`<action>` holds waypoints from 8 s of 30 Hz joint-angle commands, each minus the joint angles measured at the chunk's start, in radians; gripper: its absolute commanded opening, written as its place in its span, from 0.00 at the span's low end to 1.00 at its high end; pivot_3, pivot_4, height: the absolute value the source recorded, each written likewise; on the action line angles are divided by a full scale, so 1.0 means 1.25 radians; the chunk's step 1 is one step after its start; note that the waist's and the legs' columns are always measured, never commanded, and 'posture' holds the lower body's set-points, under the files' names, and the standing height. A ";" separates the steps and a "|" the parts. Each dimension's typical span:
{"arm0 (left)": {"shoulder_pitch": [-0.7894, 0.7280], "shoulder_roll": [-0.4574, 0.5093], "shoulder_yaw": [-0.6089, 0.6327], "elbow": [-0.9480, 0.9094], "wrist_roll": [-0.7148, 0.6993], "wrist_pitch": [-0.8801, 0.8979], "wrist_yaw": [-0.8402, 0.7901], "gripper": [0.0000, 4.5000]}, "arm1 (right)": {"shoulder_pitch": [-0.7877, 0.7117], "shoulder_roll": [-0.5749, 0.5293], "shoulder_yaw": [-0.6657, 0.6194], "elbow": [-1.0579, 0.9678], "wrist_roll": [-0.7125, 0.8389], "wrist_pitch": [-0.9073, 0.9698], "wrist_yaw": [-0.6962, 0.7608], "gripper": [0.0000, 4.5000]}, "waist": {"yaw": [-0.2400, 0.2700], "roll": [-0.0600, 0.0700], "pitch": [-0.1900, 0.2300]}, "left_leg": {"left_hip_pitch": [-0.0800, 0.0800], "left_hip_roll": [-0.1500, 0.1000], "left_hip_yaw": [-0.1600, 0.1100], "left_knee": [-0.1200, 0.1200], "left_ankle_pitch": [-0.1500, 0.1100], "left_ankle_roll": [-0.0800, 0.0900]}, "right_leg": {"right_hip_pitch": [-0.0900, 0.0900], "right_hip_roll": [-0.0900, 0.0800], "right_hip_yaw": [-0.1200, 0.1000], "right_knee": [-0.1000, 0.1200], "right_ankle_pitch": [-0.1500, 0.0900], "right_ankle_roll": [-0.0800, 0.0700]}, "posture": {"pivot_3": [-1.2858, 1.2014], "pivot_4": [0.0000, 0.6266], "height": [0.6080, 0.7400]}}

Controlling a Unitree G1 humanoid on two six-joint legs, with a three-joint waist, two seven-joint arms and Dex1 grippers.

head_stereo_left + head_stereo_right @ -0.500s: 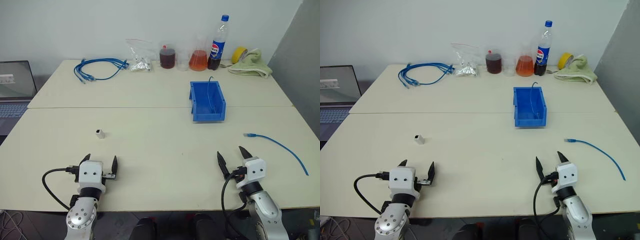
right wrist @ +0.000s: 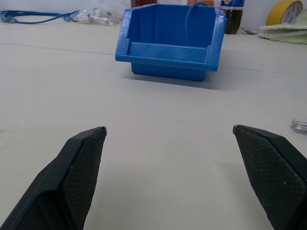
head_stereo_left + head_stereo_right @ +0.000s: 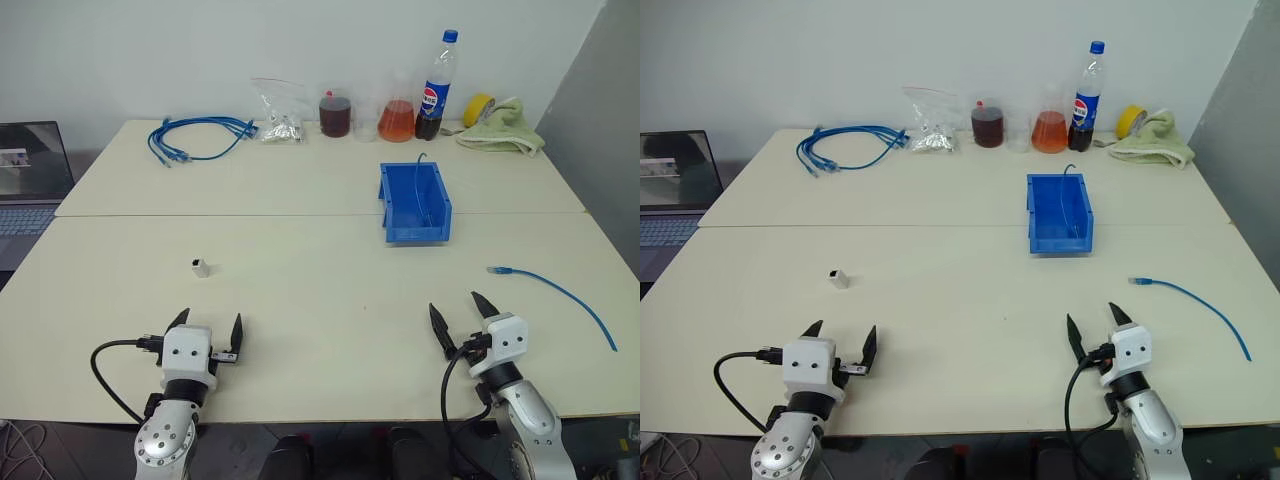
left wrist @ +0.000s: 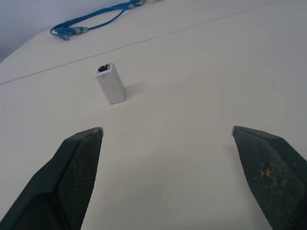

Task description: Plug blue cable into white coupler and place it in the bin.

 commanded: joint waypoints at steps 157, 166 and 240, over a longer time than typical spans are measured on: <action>-0.355 0.434 -0.171 0.059 -0.198 0.304 -0.629 1.00 | -0.598 -0.325 0.170 -0.085 0.048 0.554 0.639 0.99 | 0.001 0.001 0.005 | -0.003 -0.001 -0.002 0.001 0.000 0.000 | -0.004 -0.001 0.000 0.002 0.000 -0.001 | 0.52 0.24 1.00; -0.389 0.410 -0.207 0.059 -0.199 0.346 -0.626 1.00 | -0.278 -0.376 0.074 -0.405 0.173 0.725 0.522 0.99 | -0.002 0.001 0.005 | -0.004 -0.001 -0.002 0.001 0.000 0.000 | -0.004 -0.001 0.000 0.002 0.000 -0.001 | 0.52 0.24 1.00; -0.581 0.328 -0.133 -0.037 -0.579 0.708 -0.665 0.05 | -0.279 -0.200 -0.020 -0.303 0.611 0.808 0.267 1.00 | -0.002 -0.002 0.005 | -0.001 0.000 -0.002 0.002 0.000 0.000 | -0.001 0.001 -0.001 0.002 0.000 0.000 | 0.52 0.24 1.00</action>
